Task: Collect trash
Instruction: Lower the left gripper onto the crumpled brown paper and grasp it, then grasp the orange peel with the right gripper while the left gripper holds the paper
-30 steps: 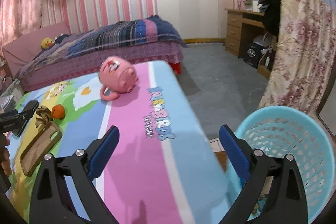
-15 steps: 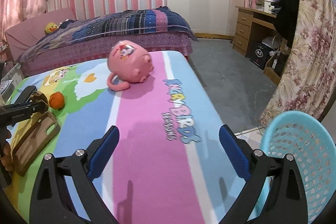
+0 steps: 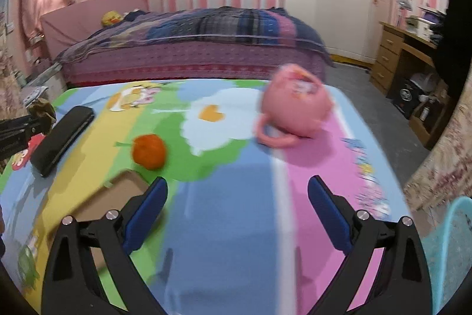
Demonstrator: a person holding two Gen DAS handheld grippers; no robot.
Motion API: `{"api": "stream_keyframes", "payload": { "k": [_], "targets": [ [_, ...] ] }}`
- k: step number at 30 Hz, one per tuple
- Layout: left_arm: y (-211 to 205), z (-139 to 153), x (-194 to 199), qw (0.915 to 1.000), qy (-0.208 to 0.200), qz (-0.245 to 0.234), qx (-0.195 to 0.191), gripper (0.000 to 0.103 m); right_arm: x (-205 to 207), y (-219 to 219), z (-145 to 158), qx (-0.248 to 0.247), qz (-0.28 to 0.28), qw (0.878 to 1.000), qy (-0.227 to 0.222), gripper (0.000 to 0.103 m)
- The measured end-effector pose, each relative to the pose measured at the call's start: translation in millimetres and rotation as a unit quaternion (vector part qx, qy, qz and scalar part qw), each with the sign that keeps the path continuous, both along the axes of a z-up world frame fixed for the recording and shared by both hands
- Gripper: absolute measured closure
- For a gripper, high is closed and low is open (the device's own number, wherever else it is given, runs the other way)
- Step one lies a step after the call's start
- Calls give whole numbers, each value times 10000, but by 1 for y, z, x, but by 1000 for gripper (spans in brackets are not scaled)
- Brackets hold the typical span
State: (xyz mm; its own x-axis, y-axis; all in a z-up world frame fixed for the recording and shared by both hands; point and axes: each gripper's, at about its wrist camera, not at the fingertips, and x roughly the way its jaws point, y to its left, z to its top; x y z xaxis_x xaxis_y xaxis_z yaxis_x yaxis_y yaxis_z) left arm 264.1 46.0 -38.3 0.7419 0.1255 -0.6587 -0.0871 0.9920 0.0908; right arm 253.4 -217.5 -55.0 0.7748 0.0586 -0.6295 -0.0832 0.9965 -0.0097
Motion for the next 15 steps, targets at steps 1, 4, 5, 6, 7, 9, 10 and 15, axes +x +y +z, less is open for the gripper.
{"api": "stream_keyframes", "payload": {
  "k": [1,4,5,6,7,9,10,15],
  "targets": [
    [6,-1,0,10000,17,51,-21,56,4,8,-1,-21,53,10000,10,9],
    [23,-5,1,9997,43,185,-151,56,15,35,-1,-97,258,9996,16,9],
    [29,-7,2,9995,42,229,-213,56,20,46,-2,-158,342,9993,18,9],
    [34,-8,2,9993,42,263,-264,56,23,51,-3,-206,389,9990,24,9],
    [40,-10,2,9990,41,314,-315,56,28,61,-6,-299,463,9985,56,10],
    [49,-14,2,9985,70,408,-372,56,35,71,-8,-345,534,9979,116,12],
    [52,-15,2,9983,89,443,-380,56,36,74,-8,-345,555,9978,134,15],
    [64,-19,1,9972,127,538,-502,56,52,79,-17,-268,649,9964,481,35]
  ]
}}
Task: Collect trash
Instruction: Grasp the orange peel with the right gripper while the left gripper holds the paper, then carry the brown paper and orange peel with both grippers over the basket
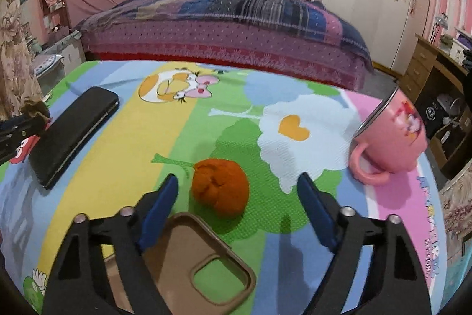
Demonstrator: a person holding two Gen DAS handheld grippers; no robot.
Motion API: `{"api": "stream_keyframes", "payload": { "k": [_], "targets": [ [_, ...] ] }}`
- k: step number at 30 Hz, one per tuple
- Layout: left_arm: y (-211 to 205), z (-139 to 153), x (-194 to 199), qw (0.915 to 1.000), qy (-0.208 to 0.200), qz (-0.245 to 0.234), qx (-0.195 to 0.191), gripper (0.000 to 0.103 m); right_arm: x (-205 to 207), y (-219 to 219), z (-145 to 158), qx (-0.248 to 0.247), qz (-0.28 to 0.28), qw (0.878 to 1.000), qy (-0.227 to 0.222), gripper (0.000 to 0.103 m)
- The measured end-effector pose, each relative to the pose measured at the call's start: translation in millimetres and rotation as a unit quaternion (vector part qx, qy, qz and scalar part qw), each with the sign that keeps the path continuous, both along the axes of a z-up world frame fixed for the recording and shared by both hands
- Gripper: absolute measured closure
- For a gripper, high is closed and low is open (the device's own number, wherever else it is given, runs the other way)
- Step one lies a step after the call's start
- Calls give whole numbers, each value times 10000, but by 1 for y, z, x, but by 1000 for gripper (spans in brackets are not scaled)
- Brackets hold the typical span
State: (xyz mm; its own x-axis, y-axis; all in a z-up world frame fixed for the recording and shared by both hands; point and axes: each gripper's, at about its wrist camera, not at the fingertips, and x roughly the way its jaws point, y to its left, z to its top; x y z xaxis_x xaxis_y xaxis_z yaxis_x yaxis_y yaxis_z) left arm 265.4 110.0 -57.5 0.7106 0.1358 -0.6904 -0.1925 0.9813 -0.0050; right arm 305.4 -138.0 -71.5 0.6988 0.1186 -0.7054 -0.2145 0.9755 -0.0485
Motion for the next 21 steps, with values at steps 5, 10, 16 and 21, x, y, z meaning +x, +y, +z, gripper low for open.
{"api": "stream_keyframes", "payload": {
  "k": [5,10,16,21],
  "targets": [
    [1,0,1,10000,-23,11,-62,56,5,4,-5,99,204,9996,152,61],
    [-4,9,-2,9999,-133,-63,12,56,-7,3,1,81,183,9997,-124,71],
    [-25,25,-9,9990,-368,-250,100,56,-38,-25,29,186,-12,9979,-618,73],
    [-55,41,-18,9967,-539,-552,245,56,-64,-58,55,246,-178,9955,-903,73]
  ]
}}
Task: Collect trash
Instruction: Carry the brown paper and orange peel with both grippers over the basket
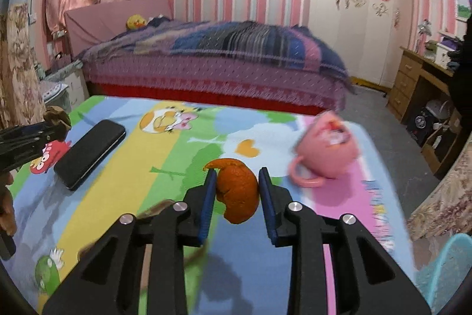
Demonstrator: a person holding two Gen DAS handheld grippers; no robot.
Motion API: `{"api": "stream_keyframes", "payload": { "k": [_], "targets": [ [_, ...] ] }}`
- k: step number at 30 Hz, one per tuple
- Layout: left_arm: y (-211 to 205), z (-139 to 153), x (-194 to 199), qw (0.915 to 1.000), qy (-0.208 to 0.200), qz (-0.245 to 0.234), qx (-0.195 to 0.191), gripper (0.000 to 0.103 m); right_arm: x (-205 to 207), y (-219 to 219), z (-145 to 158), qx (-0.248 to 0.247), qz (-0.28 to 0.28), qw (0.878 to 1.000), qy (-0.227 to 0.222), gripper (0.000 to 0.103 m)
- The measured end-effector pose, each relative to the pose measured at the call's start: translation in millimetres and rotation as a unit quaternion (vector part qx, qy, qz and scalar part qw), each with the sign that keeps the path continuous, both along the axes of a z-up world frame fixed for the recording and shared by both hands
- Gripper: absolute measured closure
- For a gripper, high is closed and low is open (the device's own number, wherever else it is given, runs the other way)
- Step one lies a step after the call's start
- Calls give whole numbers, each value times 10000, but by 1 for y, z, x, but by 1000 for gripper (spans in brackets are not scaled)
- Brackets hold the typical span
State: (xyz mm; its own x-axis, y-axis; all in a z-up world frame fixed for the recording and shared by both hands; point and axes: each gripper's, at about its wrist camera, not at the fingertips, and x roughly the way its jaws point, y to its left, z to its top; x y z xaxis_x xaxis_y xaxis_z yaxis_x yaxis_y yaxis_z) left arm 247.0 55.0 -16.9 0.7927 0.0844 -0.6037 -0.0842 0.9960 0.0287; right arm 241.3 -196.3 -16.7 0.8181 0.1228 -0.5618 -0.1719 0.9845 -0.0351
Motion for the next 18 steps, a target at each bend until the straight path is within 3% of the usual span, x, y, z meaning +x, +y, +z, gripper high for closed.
{"api": "stream_keyframes", "payload": {
  "k": [14,18],
  "targets": [
    [-109,36,-37,9931,-412,-1088,-115,56,-102,-121,37,-121,-974,9943,-423,73],
    [-151,32,-51,9886,-406,-1444,153,56,-123,-151,39,-307,-1226,9910,-444,73]
  ]
}}
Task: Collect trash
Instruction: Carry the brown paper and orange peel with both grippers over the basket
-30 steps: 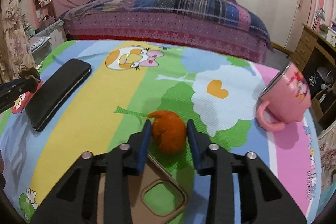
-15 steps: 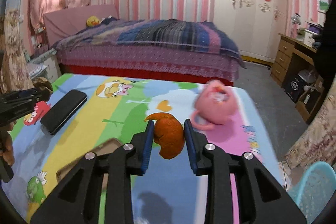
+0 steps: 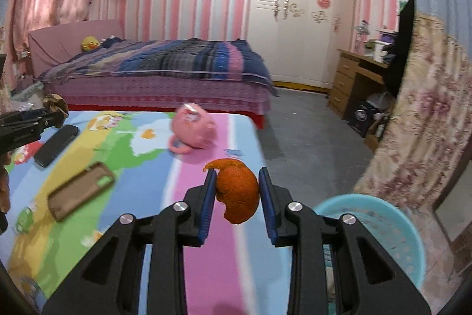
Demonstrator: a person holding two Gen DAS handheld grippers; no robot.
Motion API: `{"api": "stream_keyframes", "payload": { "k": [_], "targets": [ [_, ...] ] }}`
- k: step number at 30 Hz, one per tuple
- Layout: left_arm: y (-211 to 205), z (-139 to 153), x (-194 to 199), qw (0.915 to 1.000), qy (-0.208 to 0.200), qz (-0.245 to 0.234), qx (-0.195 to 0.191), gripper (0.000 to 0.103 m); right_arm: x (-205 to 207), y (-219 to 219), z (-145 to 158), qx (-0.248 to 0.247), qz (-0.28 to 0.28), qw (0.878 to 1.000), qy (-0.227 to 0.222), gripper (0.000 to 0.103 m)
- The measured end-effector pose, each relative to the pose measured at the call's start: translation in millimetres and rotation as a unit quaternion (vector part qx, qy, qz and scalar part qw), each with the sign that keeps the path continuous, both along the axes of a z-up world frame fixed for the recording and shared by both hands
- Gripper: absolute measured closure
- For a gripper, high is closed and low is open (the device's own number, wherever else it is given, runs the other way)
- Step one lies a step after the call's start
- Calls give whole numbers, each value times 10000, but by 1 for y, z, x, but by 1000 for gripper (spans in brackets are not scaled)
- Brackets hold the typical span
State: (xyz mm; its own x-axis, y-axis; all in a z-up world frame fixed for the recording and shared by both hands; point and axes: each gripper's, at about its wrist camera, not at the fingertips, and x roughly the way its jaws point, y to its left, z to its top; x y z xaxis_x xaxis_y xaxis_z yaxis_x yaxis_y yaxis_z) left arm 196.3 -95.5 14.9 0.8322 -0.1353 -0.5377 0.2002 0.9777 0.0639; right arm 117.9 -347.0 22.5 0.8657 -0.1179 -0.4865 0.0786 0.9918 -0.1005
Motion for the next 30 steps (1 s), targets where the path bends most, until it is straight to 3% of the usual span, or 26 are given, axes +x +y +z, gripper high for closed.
{"api": "stream_keyframes", "payload": {
  "k": [5,11,25,30],
  "targets": [
    [-35,-2,-19,9991,-17,-413,38,56,-24,-40,-6,-35,-334,9994,40,73],
    [-71,-9,-27,9967,146,-779,-175,56,-55,-87,-14,82,-889,9960,36,73],
    [-159,-40,-31,9875,546,-1447,-301,56,-93,-149,-30,224,-1571,9873,-9,73],
    [-201,-46,-41,9820,493,-1808,-224,56,-101,-172,-33,348,-1803,9830,-21,73]
  ]
}}
